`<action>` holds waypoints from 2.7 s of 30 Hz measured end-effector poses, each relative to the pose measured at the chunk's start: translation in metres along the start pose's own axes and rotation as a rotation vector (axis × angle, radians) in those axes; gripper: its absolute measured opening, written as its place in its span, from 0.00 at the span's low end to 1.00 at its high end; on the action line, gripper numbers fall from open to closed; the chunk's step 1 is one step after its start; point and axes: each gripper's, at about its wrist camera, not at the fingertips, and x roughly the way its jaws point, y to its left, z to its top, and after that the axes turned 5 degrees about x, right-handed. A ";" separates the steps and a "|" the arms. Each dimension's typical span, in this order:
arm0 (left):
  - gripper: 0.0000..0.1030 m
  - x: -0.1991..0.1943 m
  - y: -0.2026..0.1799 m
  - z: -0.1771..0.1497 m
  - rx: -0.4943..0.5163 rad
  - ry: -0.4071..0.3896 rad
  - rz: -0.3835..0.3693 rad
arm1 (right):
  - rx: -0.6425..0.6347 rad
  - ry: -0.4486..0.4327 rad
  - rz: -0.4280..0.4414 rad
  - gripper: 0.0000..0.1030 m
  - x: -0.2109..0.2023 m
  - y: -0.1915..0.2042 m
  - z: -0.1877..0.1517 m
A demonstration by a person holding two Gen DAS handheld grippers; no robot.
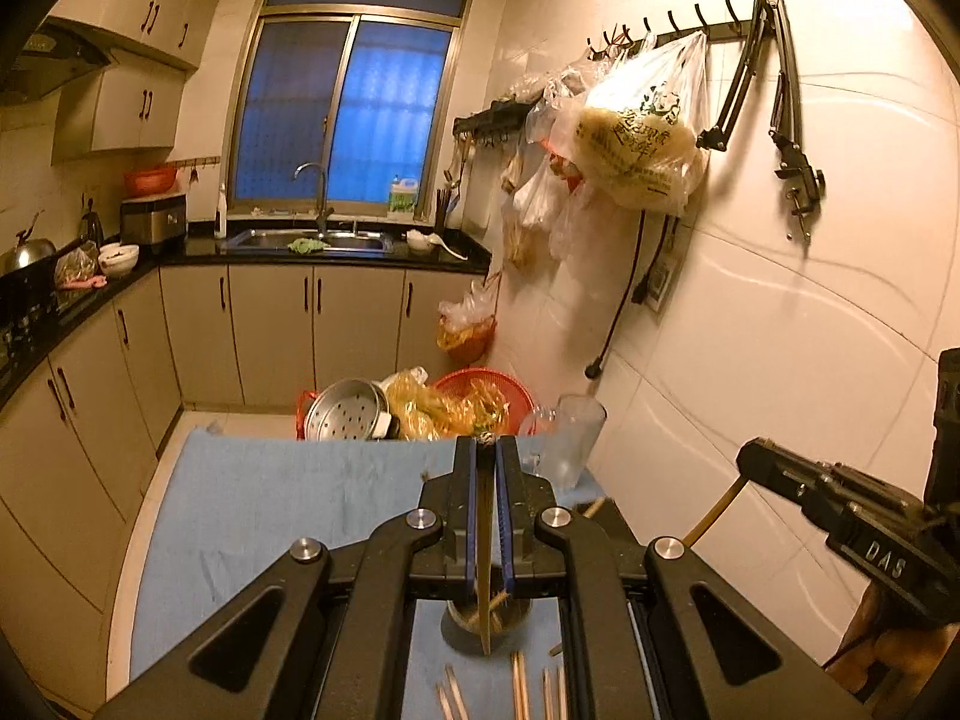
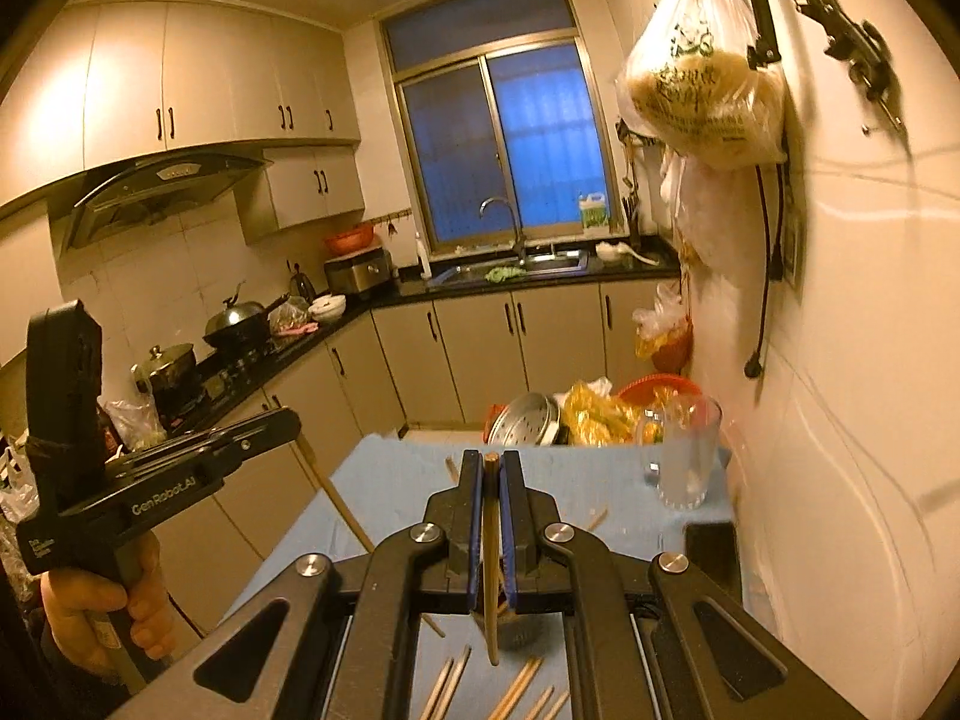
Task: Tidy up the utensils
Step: 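Drop the chopstick into the grey cup and open the right tool, then lower the right tool to the chopstick row and close on one chopstick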
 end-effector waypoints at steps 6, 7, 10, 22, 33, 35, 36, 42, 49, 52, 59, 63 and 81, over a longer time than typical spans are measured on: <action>0.06 0.022 0.001 0.005 0.001 0.005 0.014 | -0.001 -0.002 -0.012 0.06 0.027 0.000 0.011; 0.06 0.026 0.003 0.005 -0.001 0.006 0.018 | 0.000 -0.002 -0.014 0.06 0.031 -0.001 0.011; 0.06 0.035 0.008 0.003 -0.019 0.009 0.025 | -0.002 -0.009 -0.014 0.06 0.039 -0.003 0.011; 0.06 0.087 0.023 -0.034 -0.071 0.119 0.027 | 0.028 0.070 -0.026 0.06 0.092 -0.022 -0.016; 0.06 0.106 0.023 -0.060 -0.080 0.193 0.022 | 0.049 0.120 -0.045 0.10 0.112 -0.035 -0.041; 0.06 0.105 0.024 -0.063 -0.094 0.190 0.018 | 0.054 0.124 -0.043 0.10 0.113 -0.036 -0.043; 0.08 0.104 0.026 -0.064 -0.103 0.191 0.018 | 0.056 0.127 -0.043 0.10 0.113 -0.037 -0.044; 0.45 0.088 0.034 -0.071 -0.133 0.176 0.030 | 0.065 0.132 -0.057 0.23 0.104 -0.037 -0.050; 0.66 0.062 0.052 -0.110 -0.133 0.213 0.099 | 0.076 0.170 -0.047 0.41 0.080 -0.045 -0.082; 0.66 0.064 0.061 -0.141 -0.151 0.290 0.108 | 0.111 0.216 -0.065 0.53 0.075 -0.058 -0.112; 0.65 0.083 0.062 -0.206 -0.181 0.471 0.079 | 0.183 0.371 -0.067 0.53 0.092 -0.080 -0.168; 0.65 0.104 0.051 -0.223 -0.142 0.578 0.065 | 0.213 0.410 -0.057 0.53 0.100 -0.087 -0.180; 0.54 0.159 0.024 -0.236 -0.072 0.701 0.095 | 0.222 0.513 -0.095 0.53 0.144 -0.095 -0.196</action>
